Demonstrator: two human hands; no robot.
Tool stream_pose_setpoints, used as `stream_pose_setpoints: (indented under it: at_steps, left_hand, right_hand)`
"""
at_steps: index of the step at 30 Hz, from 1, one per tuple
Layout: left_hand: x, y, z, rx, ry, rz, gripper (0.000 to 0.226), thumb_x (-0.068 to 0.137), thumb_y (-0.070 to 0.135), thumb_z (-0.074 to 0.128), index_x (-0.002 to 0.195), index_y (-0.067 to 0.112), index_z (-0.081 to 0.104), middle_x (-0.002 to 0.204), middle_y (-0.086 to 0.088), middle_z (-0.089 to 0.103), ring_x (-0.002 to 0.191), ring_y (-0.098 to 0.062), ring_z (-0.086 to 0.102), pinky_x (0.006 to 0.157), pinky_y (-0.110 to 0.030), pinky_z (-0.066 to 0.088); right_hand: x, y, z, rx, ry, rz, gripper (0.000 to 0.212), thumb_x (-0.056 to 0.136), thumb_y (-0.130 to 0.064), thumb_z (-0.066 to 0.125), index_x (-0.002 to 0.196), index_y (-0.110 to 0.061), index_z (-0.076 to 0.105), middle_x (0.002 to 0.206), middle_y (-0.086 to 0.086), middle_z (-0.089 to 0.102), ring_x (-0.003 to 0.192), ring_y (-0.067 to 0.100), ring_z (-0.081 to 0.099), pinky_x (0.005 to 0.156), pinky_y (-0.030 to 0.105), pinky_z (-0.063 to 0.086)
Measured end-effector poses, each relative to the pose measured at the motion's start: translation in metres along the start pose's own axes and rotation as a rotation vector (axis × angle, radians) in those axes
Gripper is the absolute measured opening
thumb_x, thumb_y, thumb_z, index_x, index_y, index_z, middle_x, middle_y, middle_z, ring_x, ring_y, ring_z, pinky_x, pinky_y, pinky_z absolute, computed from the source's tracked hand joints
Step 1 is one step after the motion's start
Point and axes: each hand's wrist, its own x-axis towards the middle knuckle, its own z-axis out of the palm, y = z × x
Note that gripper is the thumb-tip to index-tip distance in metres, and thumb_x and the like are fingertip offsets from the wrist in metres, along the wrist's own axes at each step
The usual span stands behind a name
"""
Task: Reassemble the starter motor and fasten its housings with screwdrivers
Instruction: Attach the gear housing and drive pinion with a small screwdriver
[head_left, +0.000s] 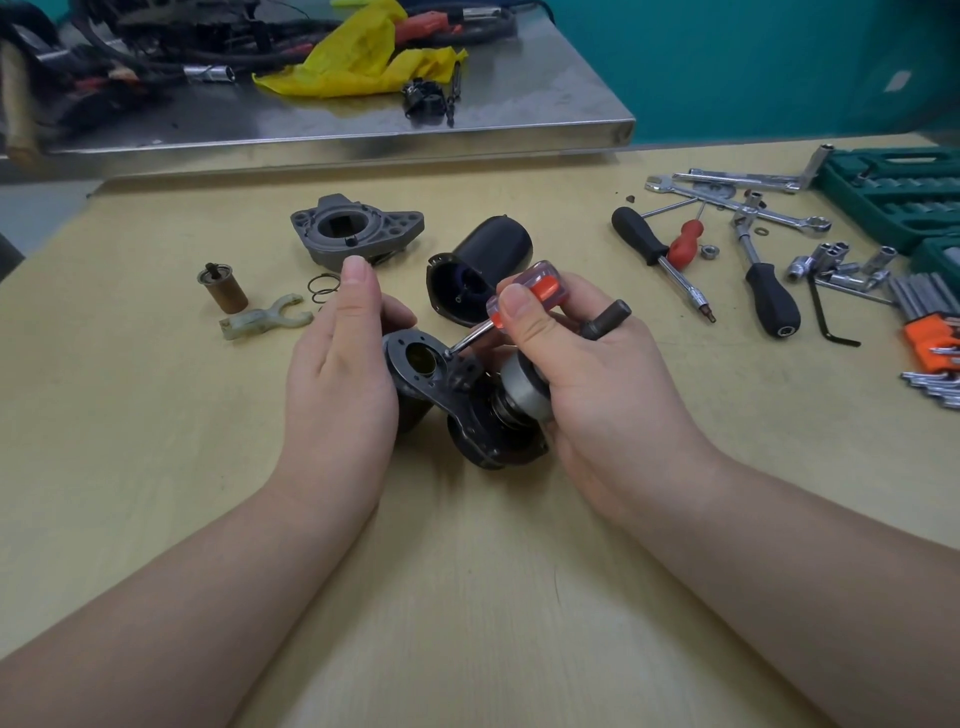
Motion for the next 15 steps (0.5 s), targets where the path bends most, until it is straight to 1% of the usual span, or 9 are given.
stream_pose_setpoints:
  at_steps: [3,6,8,9,10,13,15]
  left_hand:
    - [-0.0016,-0.0002,0.0001,0.039,-0.006,0.037,0.065,0.105,0.071,0.036,0.088,0.018,0.071,0.088,-0.007,0.075,0.07,-0.006,0.065,0.057,-0.014,0.048]
    - [-0.0041,-0.0003,0.0001,0.061,-0.023,0.054,0.065,0.105,0.071,0.035,0.09,0.019,0.071,0.093,-0.006,0.074,0.082,-0.015,0.068,0.067,-0.018,0.05]
    - [-0.0061,0.0001,0.0003,0.094,-0.025,0.069,0.064,0.104,0.073,0.035,0.09,0.021,0.071,0.094,0.0,0.073,0.087,-0.013,0.067,0.07,-0.016,0.048]
    - [-0.0069,0.0003,0.0004,0.102,-0.023,0.074,0.064,0.103,0.074,0.035,0.09,0.023,0.071,0.095,0.002,0.073,0.086,-0.011,0.066,0.069,-0.014,0.047]
    - [-0.0074,0.0004,0.0004,0.102,-0.022,0.075,0.064,0.102,0.075,0.035,0.09,0.024,0.072,0.095,0.003,0.073,0.086,-0.01,0.066,0.07,-0.014,0.047]
    - [-0.0074,0.0006,0.0005,0.083,-0.025,0.062,0.062,0.1,0.076,0.038,0.09,0.025,0.072,0.094,0.0,0.074,0.088,-0.016,0.068,0.076,-0.03,0.05]
    - [-0.0066,0.0002,0.0008,0.056,-0.04,0.059,0.056,0.099,0.072,0.044,0.088,0.025,0.071,0.092,-0.002,0.074,0.085,-0.018,0.067,0.076,-0.034,0.051]
  right_hand:
    - [0.0011,0.0003,0.0009,0.003,0.012,-0.003,0.018,0.093,-0.041,0.073,0.094,-0.025,0.078,0.102,0.019,0.077,0.107,0.045,0.072,0.098,0.069,0.056]
    - [0.0013,0.0014,0.0004,-0.006,0.014,-0.008,0.017,0.093,-0.042,0.073,0.095,-0.026,0.078,0.101,0.017,0.078,0.106,0.044,0.073,0.098,0.069,0.056]
    - [0.0002,0.0026,0.0001,-0.028,0.012,-0.028,0.018,0.094,-0.043,0.073,0.097,-0.026,0.077,0.098,0.013,0.079,0.103,0.042,0.074,0.097,0.069,0.056]
    - [-0.0005,0.0029,0.0,-0.037,0.013,-0.035,0.018,0.095,-0.043,0.072,0.098,-0.026,0.077,0.097,0.011,0.079,0.102,0.04,0.075,0.096,0.068,0.057]
    - [-0.0011,0.0034,0.0002,-0.043,0.015,-0.039,0.018,0.095,-0.043,0.072,0.098,-0.025,0.076,0.096,0.01,0.079,0.101,0.04,0.075,0.095,0.068,0.057]
    - [-0.0013,0.0036,0.0003,-0.054,0.023,-0.04,0.02,0.094,-0.044,0.073,0.098,-0.024,0.076,0.097,0.012,0.079,0.102,0.041,0.074,0.094,0.069,0.057]
    - [-0.0014,0.0029,0.0006,-0.057,0.027,-0.027,0.023,0.093,-0.045,0.073,0.097,-0.022,0.076,0.098,0.014,0.078,0.102,0.043,0.073,0.094,0.069,0.057]
